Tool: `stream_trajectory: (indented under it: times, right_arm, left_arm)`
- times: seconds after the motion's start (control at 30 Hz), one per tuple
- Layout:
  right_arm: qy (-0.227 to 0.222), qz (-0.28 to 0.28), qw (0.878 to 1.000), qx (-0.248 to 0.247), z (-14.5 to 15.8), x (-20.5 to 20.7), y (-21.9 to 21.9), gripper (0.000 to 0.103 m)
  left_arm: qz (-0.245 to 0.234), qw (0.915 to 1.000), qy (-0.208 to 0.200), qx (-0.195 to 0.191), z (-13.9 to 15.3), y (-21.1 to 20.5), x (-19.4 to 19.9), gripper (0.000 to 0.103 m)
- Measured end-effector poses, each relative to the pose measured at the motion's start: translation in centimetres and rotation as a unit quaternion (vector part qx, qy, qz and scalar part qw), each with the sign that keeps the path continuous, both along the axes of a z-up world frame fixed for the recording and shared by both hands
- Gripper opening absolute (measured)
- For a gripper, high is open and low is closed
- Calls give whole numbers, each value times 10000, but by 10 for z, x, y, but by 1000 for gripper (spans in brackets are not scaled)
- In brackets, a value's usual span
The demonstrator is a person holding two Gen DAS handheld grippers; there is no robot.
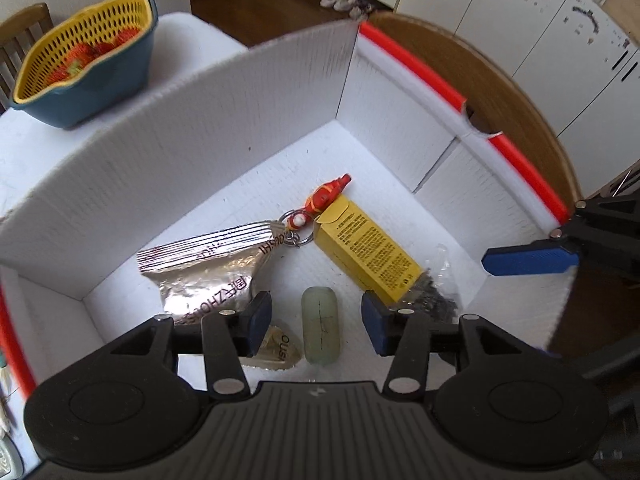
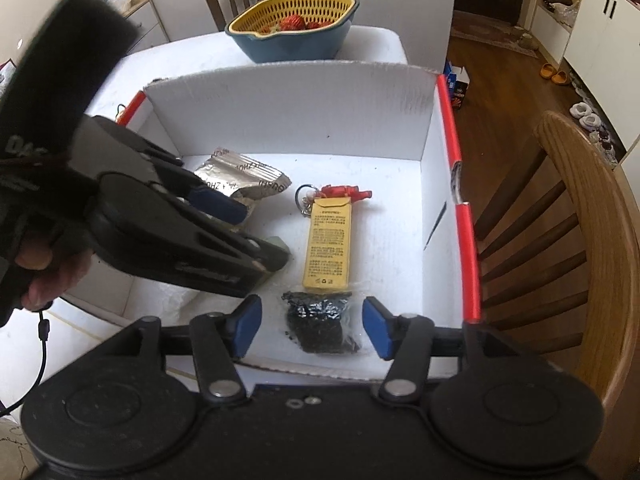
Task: Organize objects
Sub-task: 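Open both tools to drop the black bag and eraser into the box, then withdraw both tools from the box back over the table items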
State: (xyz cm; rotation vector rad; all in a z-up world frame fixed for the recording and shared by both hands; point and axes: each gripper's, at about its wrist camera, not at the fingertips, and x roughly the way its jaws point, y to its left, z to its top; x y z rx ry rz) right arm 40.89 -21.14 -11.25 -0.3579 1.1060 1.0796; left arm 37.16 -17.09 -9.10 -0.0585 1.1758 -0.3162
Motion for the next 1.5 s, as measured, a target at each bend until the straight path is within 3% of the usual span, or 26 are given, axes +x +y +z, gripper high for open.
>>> stream_trajectory:
  times: [0.47, 0.9, 1.2, 1.5]
  right_arm:
    - [-106, -251, 9989, 392, 36, -12, -9, 58]
    - [-174, -392, 9969, 664, 63, -47, 3, 66]
    - [-175, -569, 9953, 758, 73, -78, 21, 79]
    - [-265, -692, 9939, 816, 83, -111, 44, 91]
  left_arm:
    - [262, 9965, -768, -215, 53, 37, -55, 48]
    - [705, 9909, -1109, -290, 72, 108, -114, 49]
    - [1041, 9866, -1230, -247, 71, 163, -151, 69]
    - [1236, 9833, -1332, -121, 65, 211, -181, 81]
